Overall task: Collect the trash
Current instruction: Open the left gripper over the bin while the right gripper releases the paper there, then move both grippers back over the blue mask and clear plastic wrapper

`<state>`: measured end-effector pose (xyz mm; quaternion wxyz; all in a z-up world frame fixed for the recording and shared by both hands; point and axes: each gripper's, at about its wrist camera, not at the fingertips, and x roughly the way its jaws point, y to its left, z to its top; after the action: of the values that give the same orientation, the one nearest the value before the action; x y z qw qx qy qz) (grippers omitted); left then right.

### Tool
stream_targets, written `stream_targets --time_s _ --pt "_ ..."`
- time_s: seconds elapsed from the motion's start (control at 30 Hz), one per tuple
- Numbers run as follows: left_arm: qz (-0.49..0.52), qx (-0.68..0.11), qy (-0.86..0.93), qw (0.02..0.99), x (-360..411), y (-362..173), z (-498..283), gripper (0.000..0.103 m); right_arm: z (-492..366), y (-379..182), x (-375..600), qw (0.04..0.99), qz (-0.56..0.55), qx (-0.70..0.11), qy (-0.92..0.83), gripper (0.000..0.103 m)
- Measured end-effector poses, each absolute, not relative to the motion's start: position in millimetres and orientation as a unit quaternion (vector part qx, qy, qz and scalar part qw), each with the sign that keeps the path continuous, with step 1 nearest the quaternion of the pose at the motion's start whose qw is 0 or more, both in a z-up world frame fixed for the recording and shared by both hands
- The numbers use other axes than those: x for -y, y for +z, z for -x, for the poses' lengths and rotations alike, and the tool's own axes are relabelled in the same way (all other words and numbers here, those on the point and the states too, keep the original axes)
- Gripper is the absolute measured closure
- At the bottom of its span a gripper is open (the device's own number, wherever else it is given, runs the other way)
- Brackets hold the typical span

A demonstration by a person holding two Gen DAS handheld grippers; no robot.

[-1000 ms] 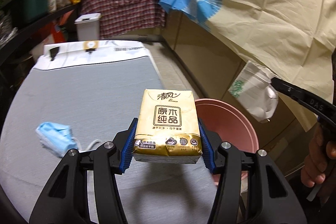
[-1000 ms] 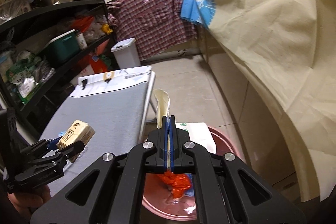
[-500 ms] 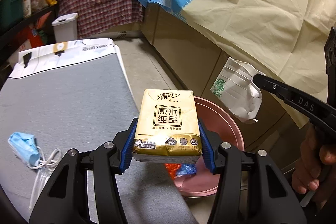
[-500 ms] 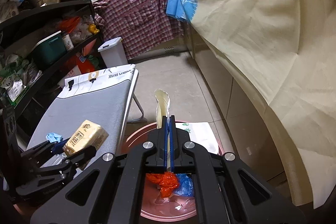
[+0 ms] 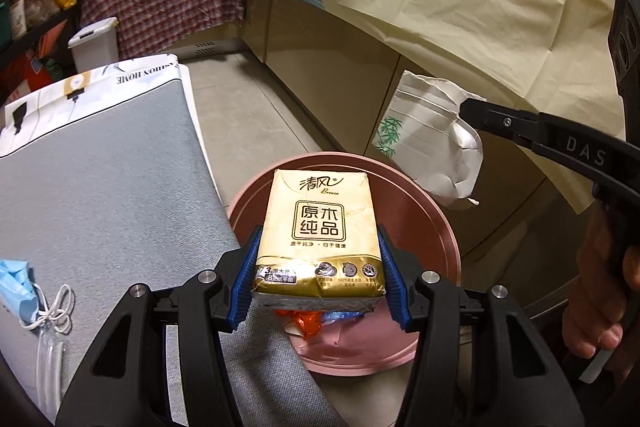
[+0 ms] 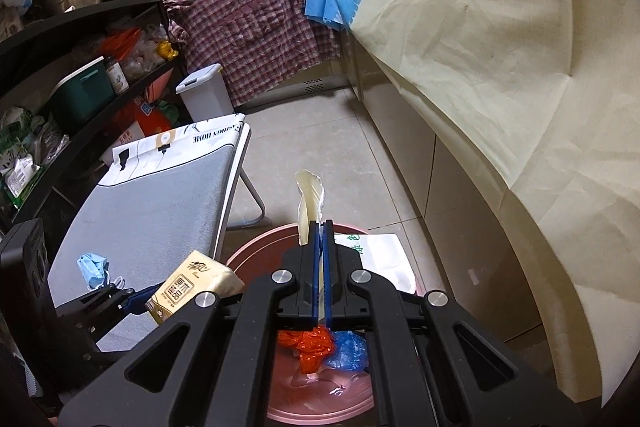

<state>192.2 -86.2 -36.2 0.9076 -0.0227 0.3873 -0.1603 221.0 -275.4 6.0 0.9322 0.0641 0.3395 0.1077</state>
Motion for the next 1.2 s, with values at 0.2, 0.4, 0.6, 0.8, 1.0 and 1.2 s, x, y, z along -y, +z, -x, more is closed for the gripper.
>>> stream_targets --time_s 0.2,0.4,0.6,0.8,1.0,1.2 --pt "0.022 -0.391 -0.161 0.906 89 -37 -196 0.050 -223 4 274 0.931 -0.065 -0.343 0.108 0.100" --pt "0.028 -0.395 -0.156 0.905 86 -38 -197 0.047 -228 -2 272 0.926 -0.061 -0.361 0.094 0.068" --pt "0.034 -0.393 -0.153 0.906 74 -37 -193 0.047 -224 -1 271 0.929 -0.055 -0.354 0.092 0.066" --pt "0.040 -0.385 -0.143 0.911 52 -30 -183 0.047 -220 1 263 0.932 -0.039 -0.346 0.096 0.066" --pt "0.052 -0.375 -0.122 0.917 20 -22 -171 0.047 -214 6 252 0.934 -0.027 -0.341 0.102 0.066" --pt "0.065 -0.365 -0.090 0.924 -20 -15 -154 0.047 -204 14 233 0.935 -0.020 -0.334 0.118 0.068"
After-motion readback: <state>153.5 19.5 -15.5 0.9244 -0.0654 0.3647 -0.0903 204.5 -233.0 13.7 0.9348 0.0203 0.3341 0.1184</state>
